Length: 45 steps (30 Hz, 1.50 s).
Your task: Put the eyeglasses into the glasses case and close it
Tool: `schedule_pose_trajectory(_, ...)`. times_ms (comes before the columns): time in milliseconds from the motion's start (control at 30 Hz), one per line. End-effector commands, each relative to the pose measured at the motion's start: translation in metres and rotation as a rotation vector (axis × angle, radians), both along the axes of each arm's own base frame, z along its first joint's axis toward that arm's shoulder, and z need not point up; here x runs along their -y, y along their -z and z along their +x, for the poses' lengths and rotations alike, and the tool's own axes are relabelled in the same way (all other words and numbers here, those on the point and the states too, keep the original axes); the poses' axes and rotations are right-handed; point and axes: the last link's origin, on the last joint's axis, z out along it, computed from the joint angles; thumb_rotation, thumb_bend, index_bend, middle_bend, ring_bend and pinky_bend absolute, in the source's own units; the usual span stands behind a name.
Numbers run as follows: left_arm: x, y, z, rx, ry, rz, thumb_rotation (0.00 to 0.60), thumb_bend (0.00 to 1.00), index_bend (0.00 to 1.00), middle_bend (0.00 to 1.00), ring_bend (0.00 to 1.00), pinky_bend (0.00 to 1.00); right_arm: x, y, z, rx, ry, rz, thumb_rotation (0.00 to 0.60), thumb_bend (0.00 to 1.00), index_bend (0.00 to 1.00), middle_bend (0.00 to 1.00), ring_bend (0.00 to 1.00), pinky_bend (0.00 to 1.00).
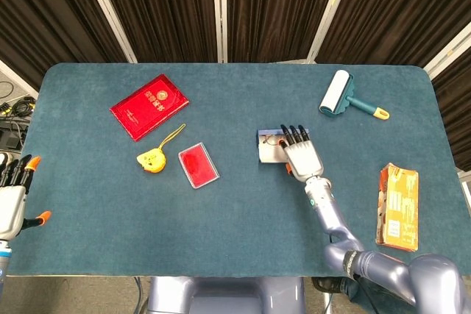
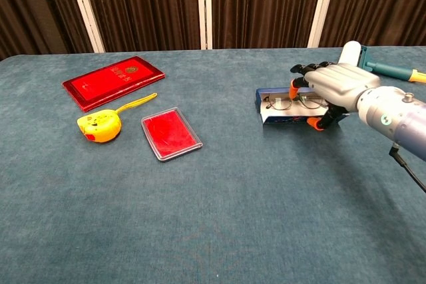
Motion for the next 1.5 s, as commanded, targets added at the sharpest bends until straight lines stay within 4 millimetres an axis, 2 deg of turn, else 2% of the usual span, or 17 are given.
schedule_pose_trajectory(33, 0.0, 0.0, 0.0, -0.001, -0.001, 0.001, 0.6, 0.0, 0.0, 0.0, 0.0, 0.0, 0.005, 0.004, 0.0, -0.015, 0.015, 0.003, 0.6, 0.32, 0.32, 0.0, 0.0, 0.0)
schedule_pose_trajectory(267, -0.002, 0.001, -0.002, -0.003, -0.009, -0.003, 0.6, 0.0, 0.0, 0.0, 0.0, 0.0, 0.002, 0.012, -0.004, -0.028, 0.02, 0.024, 0.6, 0.38, 0.41, 0.0, 0.0, 0.0)
schedule_pose_trajectory(433, -0.002, 0.001, -0.002, -0.001, -0.008, -0.002, 0.6, 0.0, 0.0, 0.0, 0.0, 0.0, -0.001, 0.01, -0.003, -0.021, -0.003, 0.019, 0.6, 0.45, 0.57, 0.0, 0.0, 0.0)
schedule_pose_trajectory(600, 0.0, 0.0, 0.0, 0.002, -0.002, -0.003, 0.6, 0.0, 0.0, 0.0, 0.0, 0.0, -0.009, 0.005, -0.005, -0.02, -0.029, 0.032, 0.6, 0.52, 0.63, 0.0, 0.0, 0.0)
schedule_pose_trajectory(967, 0.003, -0.001, 0.003, 0.012, 0.012, -0.005, 0.6, 0.0, 0.0, 0.0, 0.0, 0.0, -0.052, -0.017, -0.008, -0.023, -0.158, 0.118, 0.6, 0.52, 0.66, 0.02, 0.0, 0.0)
schedule_pose_trajectory(1067, 0.004, -0.001, 0.004, 0.017, 0.014, -0.003, 0.6, 0.0, 0.0, 0.0, 0.0, 0.0, -0.077, -0.028, -0.012, -0.061, -0.24, 0.17, 0.6, 0.52, 0.66, 0.02, 0.0, 0.0)
schedule_pose_trajectory(1200, 0.004, -0.001, 0.003, 0.017, 0.013, -0.008, 0.6, 0.0, 0.0, 0.0, 0.0, 0.0, -0.096, -0.04, -0.012, -0.111, -0.339, 0.207, 0.6, 0.52, 0.67, 0.02, 0.0, 0.0)
schedule_pose_trajectory(1333, 0.003, 0.001, 0.004, 0.014, 0.013, -0.012, 0.6, 0.0, 0.0, 0.0, 0.0, 0.0, -0.099, -0.043, -0.008, -0.158, -0.397, 0.213, 0.6, 0.52, 0.67, 0.02, 0.0, 0.0)
schedule_pose_trajectory(1500, 0.003, 0.002, 0.004, 0.011, 0.013, -0.014, 0.6, 0.0, 0.0, 0.0, 0.0, 0.0, -0.096, -0.037, 0.0, -0.189, -0.413, 0.219, 0.6, 0.52, 0.65, 0.02, 0.0, 0.0)
